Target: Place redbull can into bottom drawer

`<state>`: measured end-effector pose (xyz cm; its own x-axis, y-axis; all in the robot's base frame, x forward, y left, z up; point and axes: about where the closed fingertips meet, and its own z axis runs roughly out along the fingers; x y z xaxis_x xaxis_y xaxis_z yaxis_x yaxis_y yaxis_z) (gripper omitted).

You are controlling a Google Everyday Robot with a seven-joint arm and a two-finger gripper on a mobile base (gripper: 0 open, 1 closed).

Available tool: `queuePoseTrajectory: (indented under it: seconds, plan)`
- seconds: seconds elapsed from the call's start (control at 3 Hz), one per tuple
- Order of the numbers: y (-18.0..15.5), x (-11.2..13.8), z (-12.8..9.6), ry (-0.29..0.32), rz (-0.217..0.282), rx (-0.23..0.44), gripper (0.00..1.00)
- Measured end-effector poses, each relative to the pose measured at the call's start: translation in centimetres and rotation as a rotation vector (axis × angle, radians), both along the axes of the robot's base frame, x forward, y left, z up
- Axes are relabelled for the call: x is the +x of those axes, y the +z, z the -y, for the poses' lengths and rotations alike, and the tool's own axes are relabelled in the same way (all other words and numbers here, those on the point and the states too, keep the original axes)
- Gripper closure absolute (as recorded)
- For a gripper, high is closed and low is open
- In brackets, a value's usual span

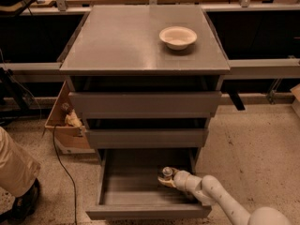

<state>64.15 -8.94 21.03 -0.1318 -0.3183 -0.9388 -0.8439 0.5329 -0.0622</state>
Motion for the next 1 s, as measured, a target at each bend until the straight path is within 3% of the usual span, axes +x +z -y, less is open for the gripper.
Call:
queuePoseTrajectory:
  seconds: [1.0]
  plan:
    - [-3.7, 0.2, -0.9, 0.073, -0.043, -0.251, 1.00]
